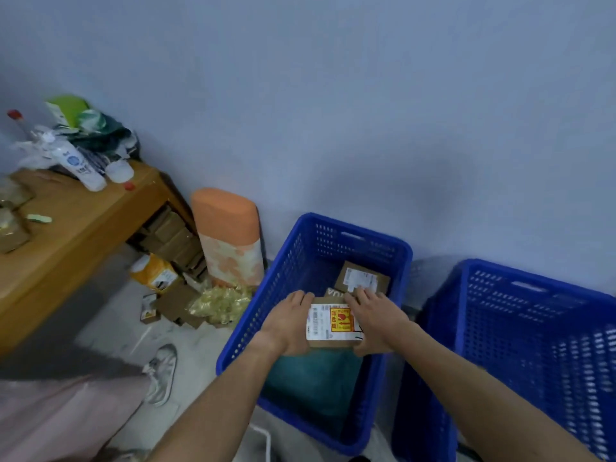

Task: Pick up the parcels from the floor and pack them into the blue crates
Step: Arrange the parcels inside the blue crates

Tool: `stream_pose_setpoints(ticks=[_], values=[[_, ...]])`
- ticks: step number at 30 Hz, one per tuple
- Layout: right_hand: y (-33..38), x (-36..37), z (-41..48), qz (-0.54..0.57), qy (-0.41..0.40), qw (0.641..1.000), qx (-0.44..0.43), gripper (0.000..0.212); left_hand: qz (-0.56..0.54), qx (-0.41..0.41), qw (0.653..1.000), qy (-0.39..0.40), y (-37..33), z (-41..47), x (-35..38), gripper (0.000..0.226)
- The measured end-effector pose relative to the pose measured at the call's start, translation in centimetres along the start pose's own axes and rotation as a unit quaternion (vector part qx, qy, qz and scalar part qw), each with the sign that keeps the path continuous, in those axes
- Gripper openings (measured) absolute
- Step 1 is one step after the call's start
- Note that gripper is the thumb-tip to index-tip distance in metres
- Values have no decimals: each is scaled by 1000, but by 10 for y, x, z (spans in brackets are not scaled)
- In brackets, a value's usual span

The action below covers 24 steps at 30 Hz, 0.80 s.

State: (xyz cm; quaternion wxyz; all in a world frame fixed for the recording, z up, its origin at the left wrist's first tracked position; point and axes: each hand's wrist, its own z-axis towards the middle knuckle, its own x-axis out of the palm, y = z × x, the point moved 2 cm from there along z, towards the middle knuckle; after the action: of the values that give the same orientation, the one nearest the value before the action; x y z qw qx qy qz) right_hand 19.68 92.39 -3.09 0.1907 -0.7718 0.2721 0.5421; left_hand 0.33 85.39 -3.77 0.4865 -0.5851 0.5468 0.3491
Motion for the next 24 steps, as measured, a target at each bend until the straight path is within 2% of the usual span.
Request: stream_pose_setpoints(ticks=[4, 11, 15, 20, 24], values=[[-8, 14, 37, 23, 24, 999, 31, 121, 0, 16, 999, 32, 32, 38, 12, 103], [-11, 48, 75, 74, 46, 985, 146, 118, 18, 117, 991, 61, 72, 110, 36, 102], [-34, 72, 109, 91, 48, 978, 180, 116, 27, 123, 989, 74, 83, 160, 56, 103], [-87, 108, 153, 77, 44, 976, 199, 107, 3, 123, 991, 46, 81, 236, 88, 94], [-131, 149, 186, 61, 55, 970, 228, 112, 14, 123, 992, 33, 75, 303, 125, 96]])
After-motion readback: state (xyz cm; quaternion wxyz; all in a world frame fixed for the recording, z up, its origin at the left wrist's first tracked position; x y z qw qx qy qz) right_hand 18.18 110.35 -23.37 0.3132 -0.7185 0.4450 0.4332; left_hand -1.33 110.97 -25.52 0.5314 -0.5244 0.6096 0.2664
